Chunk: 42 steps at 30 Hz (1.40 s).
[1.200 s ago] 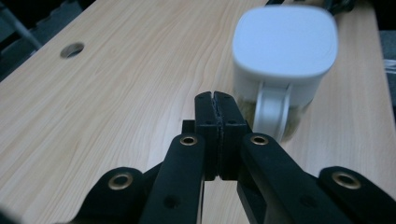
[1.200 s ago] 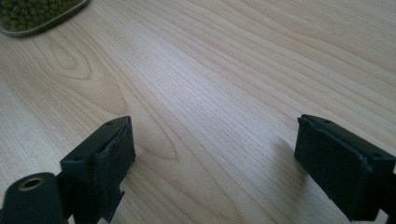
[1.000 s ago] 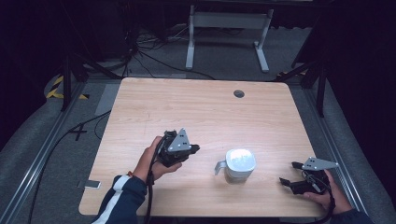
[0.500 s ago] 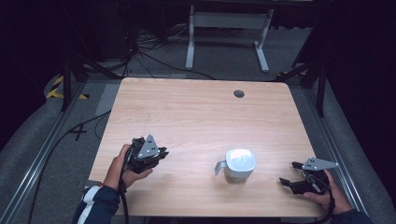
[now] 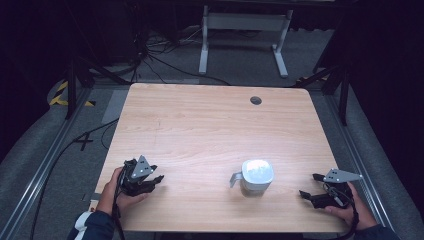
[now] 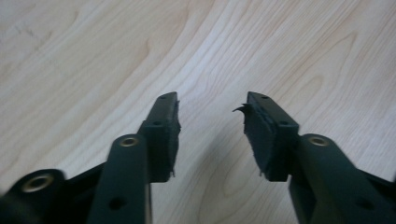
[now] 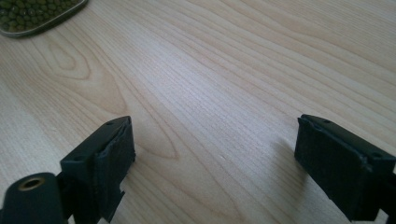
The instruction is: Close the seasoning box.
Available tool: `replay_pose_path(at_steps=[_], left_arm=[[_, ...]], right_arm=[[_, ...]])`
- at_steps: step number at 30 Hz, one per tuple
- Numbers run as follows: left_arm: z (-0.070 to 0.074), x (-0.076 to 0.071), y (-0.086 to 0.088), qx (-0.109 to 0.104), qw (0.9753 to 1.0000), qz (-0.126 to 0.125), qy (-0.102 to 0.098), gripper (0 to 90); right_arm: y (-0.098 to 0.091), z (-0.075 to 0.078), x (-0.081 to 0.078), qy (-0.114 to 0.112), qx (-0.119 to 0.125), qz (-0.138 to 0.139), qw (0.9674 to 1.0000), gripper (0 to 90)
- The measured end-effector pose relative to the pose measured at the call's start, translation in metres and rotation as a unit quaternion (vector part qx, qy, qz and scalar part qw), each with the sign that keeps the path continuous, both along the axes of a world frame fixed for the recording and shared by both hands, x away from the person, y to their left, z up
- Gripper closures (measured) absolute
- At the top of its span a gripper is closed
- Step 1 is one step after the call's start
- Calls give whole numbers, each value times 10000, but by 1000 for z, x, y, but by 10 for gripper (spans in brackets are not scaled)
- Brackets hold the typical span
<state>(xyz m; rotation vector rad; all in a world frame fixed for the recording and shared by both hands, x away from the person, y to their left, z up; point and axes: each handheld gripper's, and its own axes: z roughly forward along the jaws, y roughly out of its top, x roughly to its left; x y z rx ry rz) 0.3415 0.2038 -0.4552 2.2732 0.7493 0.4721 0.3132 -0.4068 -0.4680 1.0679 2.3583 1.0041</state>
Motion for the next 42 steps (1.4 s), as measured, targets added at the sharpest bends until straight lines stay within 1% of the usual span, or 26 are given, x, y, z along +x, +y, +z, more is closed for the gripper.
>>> replay_pose_path(at_steps=[2, 3, 4, 5, 6, 8, 9, 10, 11, 12, 13, 14, 18, 19, 20, 21, 22, 25, 42], left_arm=[[-6, -2, 6, -124, 9999, 53, 62, 476], [-6, -2, 6, -124, 9999, 53, 62, 457], [-12, -4, 11, -251, 9995, 89, 158, 434], [-13, -4, 13, -210, 9997, 72, 141, 418], [-16, -6, 15, -279, 9991, 124, 286, 400], [-22, -6, 20, -377, 9983, 123, 437, 358], [-25, -7, 22, -519, 9976, 200, 420, 333], [-26, -7, 24, -552, 9973, 289, 393, 306], [-26, -7, 23, -537, 9969, 412, 401, 266], [-26, -7, 23, -506, 9968, 448, 428, 241], [-26, -7, 23, -538, 9965, 472, 434, 233], [-25, -8, 23, -484, 9965, 497, 467, 229], [-26, -8, 23, -480, 9963, 560, 452, 210], [-26, -8, 22, -512, 9959, 608, 424, 210], [-26, -7, 23, -485, 9963, 597, 383, 192], [-26, -7, 22, -465, 9961, 631, 398, 192], [-27, -7, 22, -507, 9953, 695, 452, 172], [-27, -7, 21, -522, 9948, 730, 470, 160], [-27, -7, 21, -533, 9947, 744, 467, 151]], right_arm=[[0, 0, 0, 0, 0, 0, 10000, 119], [0, 0, 0, 0, 0, 0, 10000, 119], [0, 0, 0, 1, 1, 1, 10000, 119], [0, 0, 0, 0, 0, 0, 10000, 119], [0, 0, 0, 0, -1, 0, 10000, 119], [0, 0, 0, 0, 1, 0, 10000, 119], [0, 0, 0, 1, -1, 0, 10000, 119], [0, 0, 0, 0, -1, 0, 10000, 119], [0, 0, 0, -1, -1, 1, 10000, 119], [0, 0, 0, -1, -2, 0, 10000, 119], [0, 0, 0, 0, -1, 0, 10000, 119], [0, 0, 0, 0, -2, -1, 10000, 119], [0, 0, -1, 3, -2, -25, 10000, 119], [0, 0, -1, 2, -3, -27, 10000, 119], [0, 0, -1, 2, -1, -28, 10000, 119], [0, 0, -1, 2, -1, -28, 10000, 119], [0, 0, -1, -2, -2, -21, 10000, 119], [0, 0, -1, 4, 0, -24, 10000, 119], [0, 0, -1, 2, -1, -8, 10000, 120]])
